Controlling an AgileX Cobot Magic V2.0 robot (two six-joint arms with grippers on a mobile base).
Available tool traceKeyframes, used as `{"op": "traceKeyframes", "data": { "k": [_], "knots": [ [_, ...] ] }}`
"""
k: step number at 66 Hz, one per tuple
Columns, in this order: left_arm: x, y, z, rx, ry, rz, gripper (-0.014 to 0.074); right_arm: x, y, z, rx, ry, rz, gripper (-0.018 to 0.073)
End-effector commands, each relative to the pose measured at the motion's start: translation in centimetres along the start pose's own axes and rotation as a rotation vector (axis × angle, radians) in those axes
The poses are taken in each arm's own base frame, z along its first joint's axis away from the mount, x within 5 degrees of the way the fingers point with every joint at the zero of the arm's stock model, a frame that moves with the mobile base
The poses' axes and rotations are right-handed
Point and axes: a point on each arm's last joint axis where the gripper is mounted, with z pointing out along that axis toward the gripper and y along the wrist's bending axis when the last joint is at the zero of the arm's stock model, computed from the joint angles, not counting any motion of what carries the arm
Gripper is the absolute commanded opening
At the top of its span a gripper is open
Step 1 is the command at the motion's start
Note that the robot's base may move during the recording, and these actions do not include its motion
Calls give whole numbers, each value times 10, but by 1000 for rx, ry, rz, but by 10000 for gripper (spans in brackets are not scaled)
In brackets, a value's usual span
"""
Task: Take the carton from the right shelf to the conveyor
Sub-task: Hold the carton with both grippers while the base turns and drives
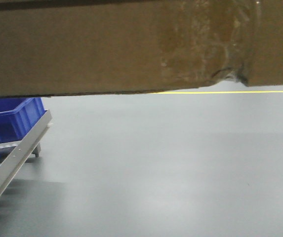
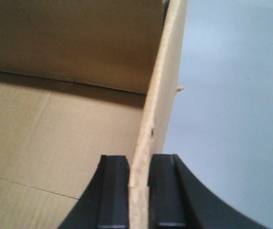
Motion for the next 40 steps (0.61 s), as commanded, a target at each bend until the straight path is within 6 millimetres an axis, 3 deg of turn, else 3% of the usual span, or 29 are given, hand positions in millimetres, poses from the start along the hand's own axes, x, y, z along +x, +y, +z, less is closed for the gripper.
{"op": "traceKeyframes", "data": {
  "k": [1, 40],
  "knots": [
    [-2, -3, -4, 32, -29, 5, -17, -4, 4, -7, -36, -70, -4, -70],
    [-2, -3, -4, 32, -29, 5, -17, -4, 4, -7, -36, -70, -4, -70]
  ]
}}
